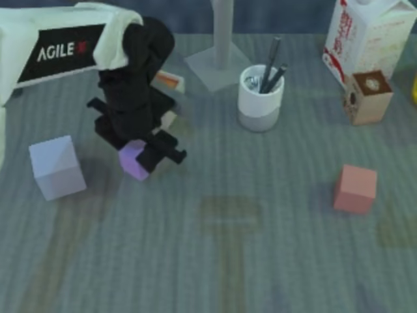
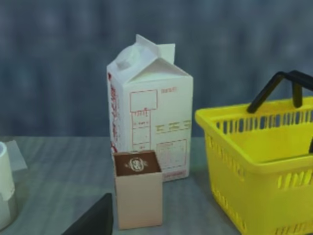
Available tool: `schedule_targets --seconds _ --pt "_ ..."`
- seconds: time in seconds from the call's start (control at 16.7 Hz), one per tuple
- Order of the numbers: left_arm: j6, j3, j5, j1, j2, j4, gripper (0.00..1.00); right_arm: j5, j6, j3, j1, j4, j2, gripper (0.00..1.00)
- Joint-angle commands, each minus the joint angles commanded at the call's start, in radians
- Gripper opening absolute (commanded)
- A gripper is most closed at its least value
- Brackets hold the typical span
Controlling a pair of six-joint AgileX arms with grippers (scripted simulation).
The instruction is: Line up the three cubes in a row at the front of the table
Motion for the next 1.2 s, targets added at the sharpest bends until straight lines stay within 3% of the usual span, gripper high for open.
schedule_targets --seconds 0.42,0.6,0.84,1.2 --pt "-0.001 0.039 -0.001 0.0 -0.033 -0.063 0.0 0.0 0.0 0.0 0.0 0.0 0.0 1.0" --pt "-0.066 0.063 -0.003 -0.04 -0.018 -0.076 0.0 0.0 0.0 0.0 0.0 0.0 0.0 1.0" --pt "-0.291 0.122 -0.008 -0.156 0.016 -0.112 0.0 0.0 0.0 0.0 0.0 0.0 0.0 1.0" --pt "-0.823 0.207 -0.017 -0.391 0.062 -0.18 0.0 0.0 0.0 0.0 0.0 0.0 0.0 1.0"
